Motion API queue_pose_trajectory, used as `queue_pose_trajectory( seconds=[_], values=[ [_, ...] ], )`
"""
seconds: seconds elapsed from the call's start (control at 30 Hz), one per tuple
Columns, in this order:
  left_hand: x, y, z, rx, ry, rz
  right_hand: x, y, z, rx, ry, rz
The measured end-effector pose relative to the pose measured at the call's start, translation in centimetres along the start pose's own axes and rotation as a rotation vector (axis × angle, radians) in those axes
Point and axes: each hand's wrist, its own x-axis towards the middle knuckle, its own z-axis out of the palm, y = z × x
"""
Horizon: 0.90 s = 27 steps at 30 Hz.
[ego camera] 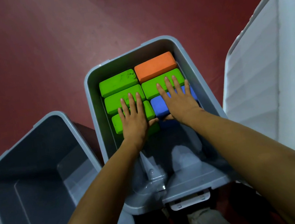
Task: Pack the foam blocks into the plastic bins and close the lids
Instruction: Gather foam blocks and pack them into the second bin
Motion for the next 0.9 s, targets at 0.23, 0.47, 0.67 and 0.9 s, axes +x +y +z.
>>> queue_pose_trajectory(
  seconds=[0.23, 0.47, 0.67, 0.9],
  values=[
    [0.2, -1.6, -0.5, -0.003, -0.033, 0.102, 0.2, -0.6, -1.3, -0.095, -0.015, -0.047],
    [-0.2, -2.6, -2.3, 0.16, -0.095, 0.198, -0.4, -2.4, -3.2, -0.077, -0.093, 0.034],
    [-0.4, -3.5, -2.8, 0.375, 0.012, 0.327, -2.1, -1.6, -2.2, -0.102, -0.114, 0.011],
    [-2.0, -2.6, -1.6, 0.312, -0.03, 0.227, -1.6, -2.6, -4.6, -0.176, -0.199, 0.0]
  ],
)
